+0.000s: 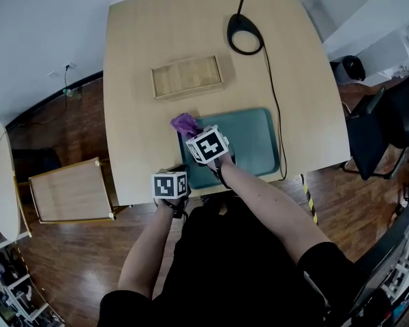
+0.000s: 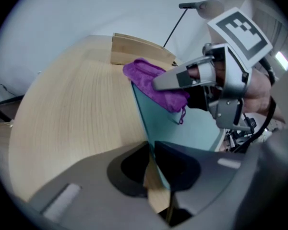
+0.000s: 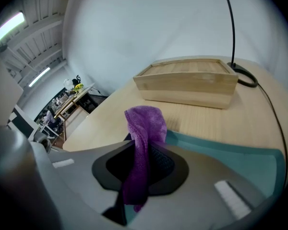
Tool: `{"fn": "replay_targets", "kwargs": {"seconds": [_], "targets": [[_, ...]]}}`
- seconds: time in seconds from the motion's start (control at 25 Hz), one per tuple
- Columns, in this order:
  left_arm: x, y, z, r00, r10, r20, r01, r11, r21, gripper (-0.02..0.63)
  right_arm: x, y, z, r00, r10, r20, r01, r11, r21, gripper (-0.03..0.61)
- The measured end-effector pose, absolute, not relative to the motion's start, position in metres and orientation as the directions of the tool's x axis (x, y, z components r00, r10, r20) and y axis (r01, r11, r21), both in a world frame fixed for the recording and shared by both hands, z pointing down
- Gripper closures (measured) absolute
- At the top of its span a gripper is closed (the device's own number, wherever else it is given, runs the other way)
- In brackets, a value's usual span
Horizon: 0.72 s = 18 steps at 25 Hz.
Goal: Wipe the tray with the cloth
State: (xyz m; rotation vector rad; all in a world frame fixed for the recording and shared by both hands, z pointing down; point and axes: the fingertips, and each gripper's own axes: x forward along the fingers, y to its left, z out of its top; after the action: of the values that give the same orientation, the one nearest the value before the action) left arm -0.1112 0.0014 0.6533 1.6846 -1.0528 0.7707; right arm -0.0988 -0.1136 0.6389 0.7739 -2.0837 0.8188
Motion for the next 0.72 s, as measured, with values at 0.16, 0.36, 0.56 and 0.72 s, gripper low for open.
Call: {"fn": "replay_targets", "kwargs": {"seconds": [0.16, 0.36, 0.56, 0.72], "targets": [[-0.112, 0.001, 0.654, 0.414, -0.291, 0.863, -0.91, -0.139, 0.39, 0.552, -0.074, -0.123, 0.616, -0.553, -0.332, 0.764, -0.737, 0.622, -0.263, 0.518], [-0.111, 0.001, 0.657, 0.408, -0.303, 0.861, -0.913, -0.133, 0.386, 0.552, 0.014, -0.128, 0.615, -0.49, -0.397, 0.776, -0.809, 0.539, -0.235, 0.518], [-0.112, 0.0, 0.656, 0.405, -0.31, 0.86, -0.915, -0.131, 0.383, 0.552, 0.119, -0.135, 0.64, -0.304, -0.422, 0.854, -0.895, 0.434, -0.104, 0.518], [-0.11, -0.001, 0.655, 0.407, -0.307, 0.86, -0.914, -0.132, 0.385, 0.552, 0.18, -0.14, 0.651, -0.131, -0.421, 0.897, -0.952, 0.307, 0.006, 0.518]]}}
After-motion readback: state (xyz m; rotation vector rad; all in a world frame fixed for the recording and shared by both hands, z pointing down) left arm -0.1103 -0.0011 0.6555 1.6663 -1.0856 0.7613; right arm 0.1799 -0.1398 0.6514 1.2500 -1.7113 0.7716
